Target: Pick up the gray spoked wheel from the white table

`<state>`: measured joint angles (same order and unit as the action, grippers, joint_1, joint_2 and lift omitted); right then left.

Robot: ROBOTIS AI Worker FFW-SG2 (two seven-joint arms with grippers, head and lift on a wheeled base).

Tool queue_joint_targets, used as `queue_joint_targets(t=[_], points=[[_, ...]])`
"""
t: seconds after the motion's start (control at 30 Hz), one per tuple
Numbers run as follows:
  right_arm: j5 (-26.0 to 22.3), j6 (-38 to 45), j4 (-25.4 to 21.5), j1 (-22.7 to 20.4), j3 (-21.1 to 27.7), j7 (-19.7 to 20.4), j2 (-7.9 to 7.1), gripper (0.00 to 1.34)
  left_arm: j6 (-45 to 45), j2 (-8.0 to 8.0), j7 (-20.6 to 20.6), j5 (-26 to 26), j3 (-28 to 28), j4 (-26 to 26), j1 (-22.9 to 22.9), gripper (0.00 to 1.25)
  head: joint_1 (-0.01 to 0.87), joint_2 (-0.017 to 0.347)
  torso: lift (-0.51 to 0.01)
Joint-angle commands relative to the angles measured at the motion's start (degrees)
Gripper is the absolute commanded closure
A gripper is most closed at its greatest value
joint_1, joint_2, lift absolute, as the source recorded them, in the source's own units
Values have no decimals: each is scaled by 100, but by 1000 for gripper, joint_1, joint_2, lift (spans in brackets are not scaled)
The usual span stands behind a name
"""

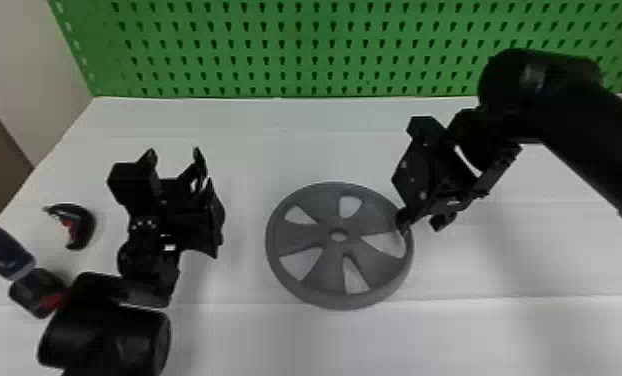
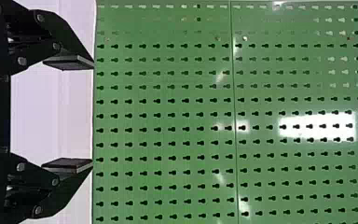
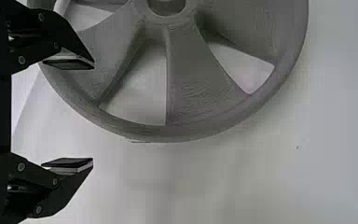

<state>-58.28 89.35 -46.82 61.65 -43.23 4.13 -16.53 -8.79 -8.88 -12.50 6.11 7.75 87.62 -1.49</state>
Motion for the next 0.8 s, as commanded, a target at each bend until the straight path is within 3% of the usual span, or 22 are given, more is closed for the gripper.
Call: queue_joint_targets(t=[0.0,0.37,0.77], points=[[537,73,191,-31,526,0,168,516,0,0,2,-23,8,0,0,502,770,44,-98],[1574,73,454,-171,1809,0,484,516,0,0,-7,-75,8,-8,-9,501,770,44,-98],[2980,73,454,-338,3224,0,1011,516,0,-9,2,-84,-1,-8,0,501,770,44,-98]])
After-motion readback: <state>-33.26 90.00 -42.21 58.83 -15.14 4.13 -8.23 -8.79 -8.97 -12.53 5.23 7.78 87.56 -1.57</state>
